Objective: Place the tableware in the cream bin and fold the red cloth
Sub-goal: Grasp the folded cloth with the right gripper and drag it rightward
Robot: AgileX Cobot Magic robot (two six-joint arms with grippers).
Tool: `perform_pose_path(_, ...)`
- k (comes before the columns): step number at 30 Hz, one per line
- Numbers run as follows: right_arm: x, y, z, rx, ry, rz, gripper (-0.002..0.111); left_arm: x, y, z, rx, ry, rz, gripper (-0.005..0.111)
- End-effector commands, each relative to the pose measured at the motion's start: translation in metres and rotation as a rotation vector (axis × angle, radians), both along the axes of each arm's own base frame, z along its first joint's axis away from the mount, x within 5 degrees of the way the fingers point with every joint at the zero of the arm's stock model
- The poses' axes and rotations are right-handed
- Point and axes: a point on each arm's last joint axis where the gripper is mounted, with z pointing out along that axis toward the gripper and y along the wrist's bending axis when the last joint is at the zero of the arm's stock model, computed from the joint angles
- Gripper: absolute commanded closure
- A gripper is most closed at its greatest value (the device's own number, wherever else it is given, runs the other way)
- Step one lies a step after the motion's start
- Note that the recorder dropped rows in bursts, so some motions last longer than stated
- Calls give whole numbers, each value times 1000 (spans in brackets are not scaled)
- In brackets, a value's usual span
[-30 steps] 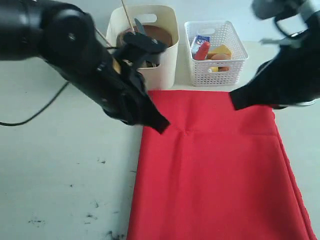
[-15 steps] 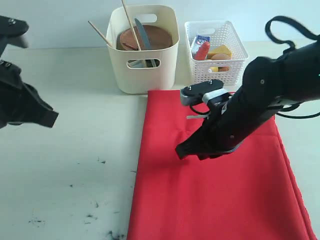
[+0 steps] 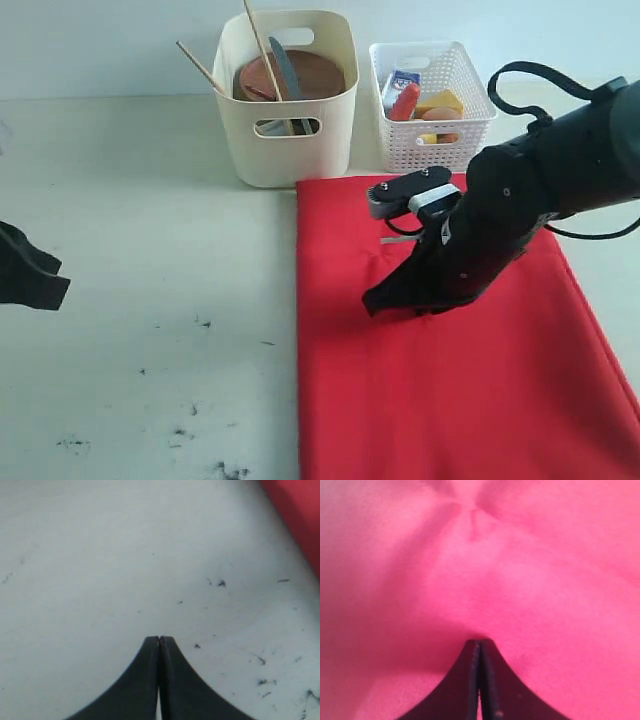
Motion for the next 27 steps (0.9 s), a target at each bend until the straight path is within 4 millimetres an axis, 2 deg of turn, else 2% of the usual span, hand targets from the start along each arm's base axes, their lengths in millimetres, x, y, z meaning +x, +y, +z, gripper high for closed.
perform_pose_path(1,-6,-36,-8,-167,45,-79,108,-2,2,5,-14,-33,9,105)
perform_pose_path(7,-10,-77,-2,-197,39,-194,108,-4,3,10,-23,-59,7,105)
perform_pose_path(10,-4,-103,1,-231,0,-283,108,-6,3,13,-29,-75,8,105)
perform_pose_path(13,9,-123,14,-208,-86,-382,108,-7,4,15,-34,-86,9,105)
perform_pose_path(16,23,-135,37,-150,-174,-476,108,-7,4,15,-35,-88,10,105)
perform_pose_path(19,31,-128,63,-42,-255,-527,108,-6,3,15,-37,-94,10,105)
perform_pose_path(21,33,-110,75,81,-308,-508,108,-6,3,15,-39,-98,11,105)
perform_pose_path(24,30,-80,78,164,-315,-386,108,-6,3,16,-42,-102,12,105)
perform_pose_path(27,24,-55,64,156,-263,-253,108,-6,3,16,-43,-102,13,105)
